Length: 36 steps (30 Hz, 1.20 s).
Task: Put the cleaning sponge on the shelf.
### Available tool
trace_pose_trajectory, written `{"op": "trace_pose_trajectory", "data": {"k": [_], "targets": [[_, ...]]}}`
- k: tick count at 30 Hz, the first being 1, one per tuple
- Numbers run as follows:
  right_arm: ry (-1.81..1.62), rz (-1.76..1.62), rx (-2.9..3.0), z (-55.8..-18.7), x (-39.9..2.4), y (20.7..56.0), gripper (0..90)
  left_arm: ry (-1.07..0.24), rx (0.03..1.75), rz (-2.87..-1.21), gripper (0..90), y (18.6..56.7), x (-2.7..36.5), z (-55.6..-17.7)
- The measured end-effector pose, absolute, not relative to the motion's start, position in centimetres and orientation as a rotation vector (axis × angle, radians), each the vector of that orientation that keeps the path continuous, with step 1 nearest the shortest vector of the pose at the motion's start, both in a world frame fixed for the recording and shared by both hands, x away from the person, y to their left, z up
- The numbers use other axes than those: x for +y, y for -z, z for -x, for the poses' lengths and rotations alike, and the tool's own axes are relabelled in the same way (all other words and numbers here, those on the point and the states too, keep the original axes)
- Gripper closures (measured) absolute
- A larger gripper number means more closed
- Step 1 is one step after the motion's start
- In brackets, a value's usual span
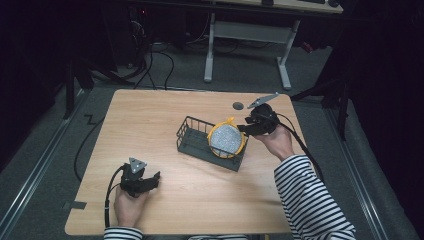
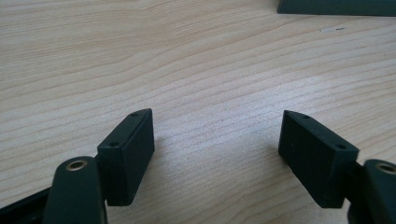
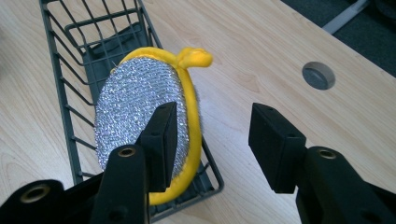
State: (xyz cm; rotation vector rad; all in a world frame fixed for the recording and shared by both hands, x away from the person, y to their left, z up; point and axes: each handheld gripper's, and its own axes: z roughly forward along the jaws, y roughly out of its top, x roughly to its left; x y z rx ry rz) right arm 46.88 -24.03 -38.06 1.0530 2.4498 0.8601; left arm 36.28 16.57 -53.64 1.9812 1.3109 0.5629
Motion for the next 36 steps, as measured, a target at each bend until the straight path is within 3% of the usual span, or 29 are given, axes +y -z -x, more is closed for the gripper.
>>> {"op": "trace_pose_trajectory", "data": {"k": [36], "targets": [[-0.868,-1.26,2.277,-42.3,-33.1,35.2,51.7,-0.564,1.311,-1.982,27.4,53.6,16.6,-36.3]]}}
